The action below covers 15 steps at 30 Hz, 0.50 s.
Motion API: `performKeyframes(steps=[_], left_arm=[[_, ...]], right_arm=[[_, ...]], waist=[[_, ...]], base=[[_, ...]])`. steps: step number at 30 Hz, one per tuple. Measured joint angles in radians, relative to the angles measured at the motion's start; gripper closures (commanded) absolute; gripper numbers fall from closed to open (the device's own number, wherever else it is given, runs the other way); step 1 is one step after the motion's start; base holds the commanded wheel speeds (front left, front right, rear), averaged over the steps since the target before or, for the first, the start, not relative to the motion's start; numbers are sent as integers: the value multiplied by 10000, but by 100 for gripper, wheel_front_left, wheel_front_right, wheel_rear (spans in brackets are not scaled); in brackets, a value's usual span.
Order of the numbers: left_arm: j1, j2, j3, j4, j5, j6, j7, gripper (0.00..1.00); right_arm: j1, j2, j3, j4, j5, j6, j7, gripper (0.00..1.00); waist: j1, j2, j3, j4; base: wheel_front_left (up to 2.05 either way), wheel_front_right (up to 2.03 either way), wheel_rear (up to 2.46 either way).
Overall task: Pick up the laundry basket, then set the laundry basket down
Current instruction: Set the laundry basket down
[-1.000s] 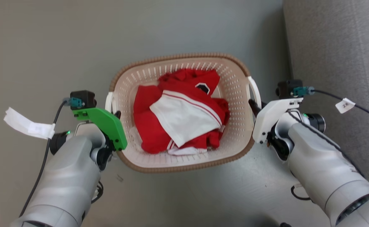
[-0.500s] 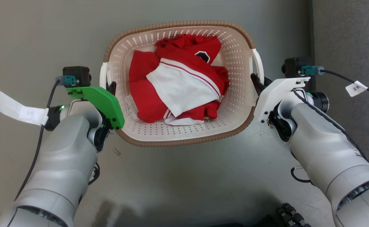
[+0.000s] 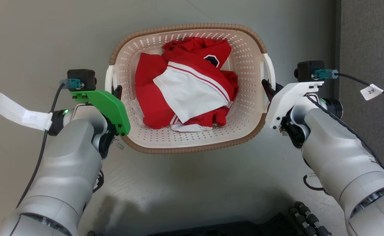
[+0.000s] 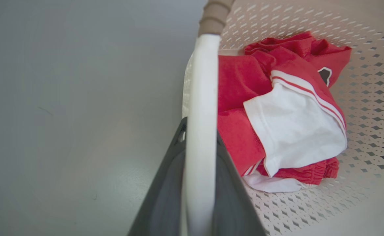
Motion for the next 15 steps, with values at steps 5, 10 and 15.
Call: performKeyframes(steps=[5, 10, 15], left_arm=[[-4, -17, -84, 63, 19, -73, 13, 100], [-22, -25, -157, 86, 42, -96, 84, 100], [-25, -31, -196, 105, 42, -102, 84, 100]], right_arm=[[0, 13, -27, 102, 188, 92, 207, 100], [-4, 12, -69, 132, 261, 98, 280, 100], [-7, 0, -69, 165, 261, 174, 278, 100]], waist=[[0, 0, 102, 14], [0, 0, 237, 40], [-1, 0, 301, 54]], base=[[0, 0, 0], [0, 0, 0], [0, 0, 0]])
